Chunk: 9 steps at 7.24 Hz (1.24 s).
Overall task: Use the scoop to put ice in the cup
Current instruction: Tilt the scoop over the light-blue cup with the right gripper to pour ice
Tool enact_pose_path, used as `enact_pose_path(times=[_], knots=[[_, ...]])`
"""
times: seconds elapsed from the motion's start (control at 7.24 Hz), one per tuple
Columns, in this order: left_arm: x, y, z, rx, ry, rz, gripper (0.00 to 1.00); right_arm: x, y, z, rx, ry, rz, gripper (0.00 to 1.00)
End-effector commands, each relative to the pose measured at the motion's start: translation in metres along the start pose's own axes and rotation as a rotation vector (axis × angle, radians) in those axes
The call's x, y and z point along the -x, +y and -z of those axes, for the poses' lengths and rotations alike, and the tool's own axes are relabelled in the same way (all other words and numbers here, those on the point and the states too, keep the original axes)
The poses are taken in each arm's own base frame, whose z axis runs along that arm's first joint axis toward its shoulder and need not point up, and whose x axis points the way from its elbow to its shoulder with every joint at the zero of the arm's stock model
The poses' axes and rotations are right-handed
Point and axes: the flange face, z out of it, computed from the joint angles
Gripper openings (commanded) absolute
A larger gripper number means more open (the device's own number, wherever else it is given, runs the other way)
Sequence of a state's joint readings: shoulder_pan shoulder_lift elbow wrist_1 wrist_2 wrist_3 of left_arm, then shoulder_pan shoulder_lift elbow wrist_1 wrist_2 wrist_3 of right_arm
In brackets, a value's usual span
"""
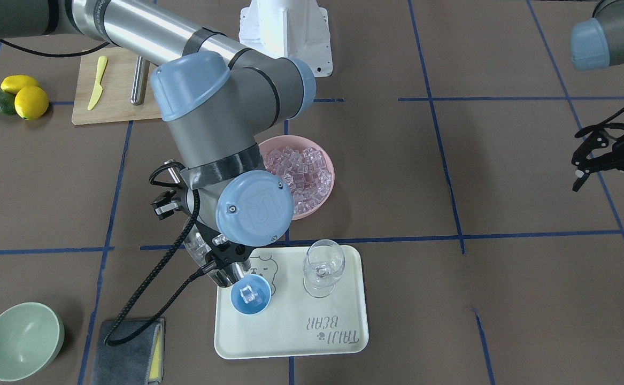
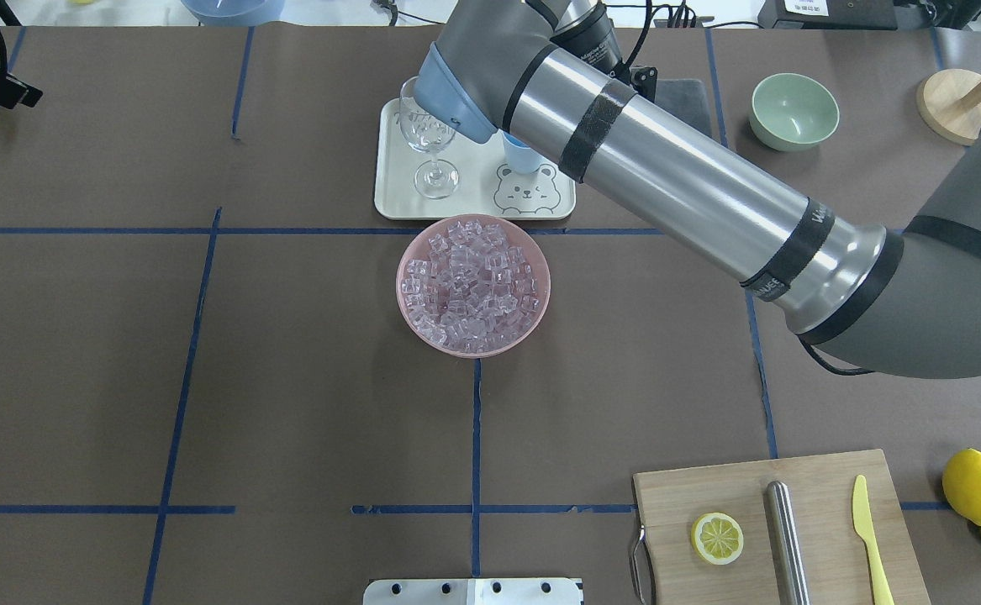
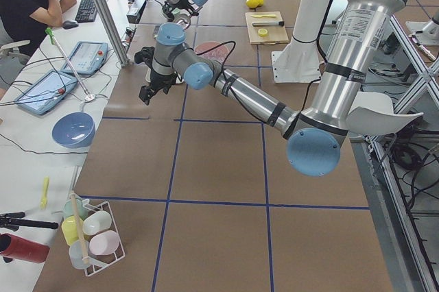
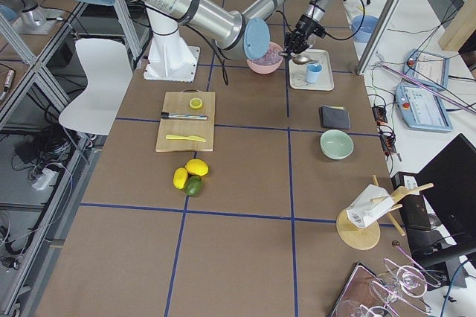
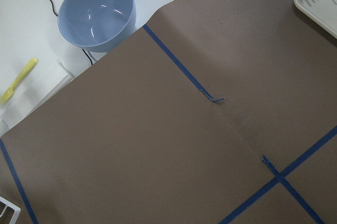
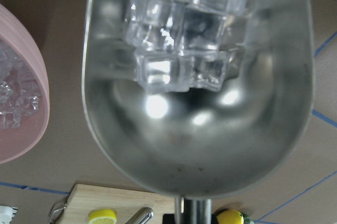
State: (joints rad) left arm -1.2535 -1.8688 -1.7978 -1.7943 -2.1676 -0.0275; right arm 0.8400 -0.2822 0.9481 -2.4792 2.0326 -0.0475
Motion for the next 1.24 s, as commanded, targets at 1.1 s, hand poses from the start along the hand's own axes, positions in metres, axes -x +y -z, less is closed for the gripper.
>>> enact_pose_path(times=[1.1], knots=[[0.005, -0.001, 0.008, -0.009, 0.008, 0.01, 1.0, 0.019, 0.014, 0.02, 0.086, 0.063, -0.021, 0.0]])
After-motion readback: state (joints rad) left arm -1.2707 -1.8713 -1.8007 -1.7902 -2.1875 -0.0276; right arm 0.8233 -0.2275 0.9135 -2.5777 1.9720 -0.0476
